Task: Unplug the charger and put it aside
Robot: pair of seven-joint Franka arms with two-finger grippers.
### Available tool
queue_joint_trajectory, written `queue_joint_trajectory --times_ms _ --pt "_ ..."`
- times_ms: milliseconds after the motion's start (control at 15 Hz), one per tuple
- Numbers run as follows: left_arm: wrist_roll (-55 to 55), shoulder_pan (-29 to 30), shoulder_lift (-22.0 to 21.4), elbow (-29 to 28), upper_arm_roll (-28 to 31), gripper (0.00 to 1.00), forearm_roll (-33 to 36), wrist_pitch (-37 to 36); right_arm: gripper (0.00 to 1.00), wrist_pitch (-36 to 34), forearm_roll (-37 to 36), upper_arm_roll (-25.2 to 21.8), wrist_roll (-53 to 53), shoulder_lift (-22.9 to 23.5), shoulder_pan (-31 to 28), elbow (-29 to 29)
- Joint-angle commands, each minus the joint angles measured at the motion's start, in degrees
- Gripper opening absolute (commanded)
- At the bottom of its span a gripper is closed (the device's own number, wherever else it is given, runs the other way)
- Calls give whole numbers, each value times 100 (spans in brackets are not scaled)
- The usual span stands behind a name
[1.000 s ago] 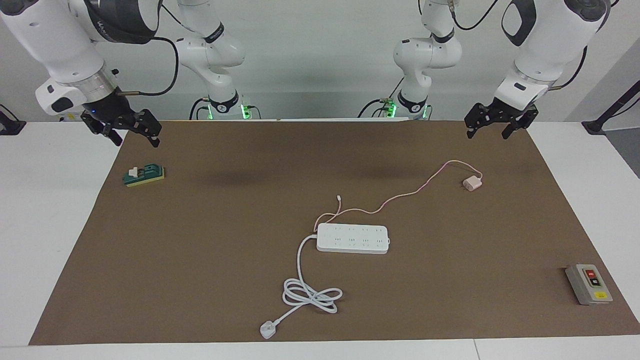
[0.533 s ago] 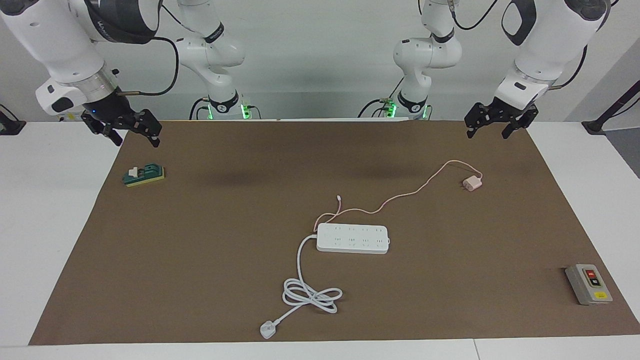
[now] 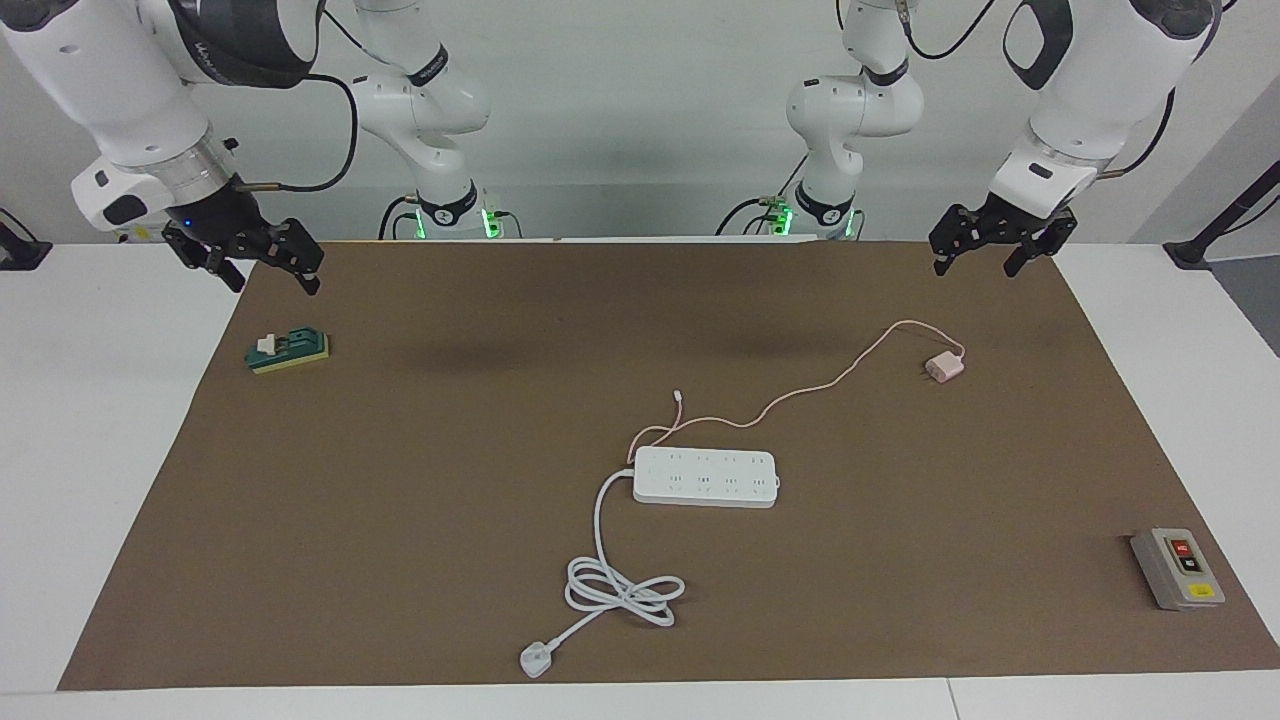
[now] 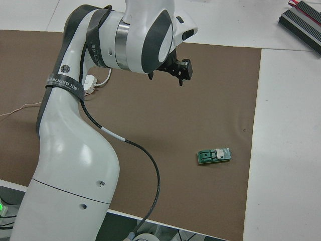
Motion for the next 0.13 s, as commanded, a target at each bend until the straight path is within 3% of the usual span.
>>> queue_joint_trajectory --times_ms 0,67 --pt "-76 -45 -126 -96 50 100 -57 -8 100 50 25 18 -111 5 -22 -1" --pt "-76 -36 -126 -96 50 100 -57 1 100 50 25 18 -111 5 -22 -1"
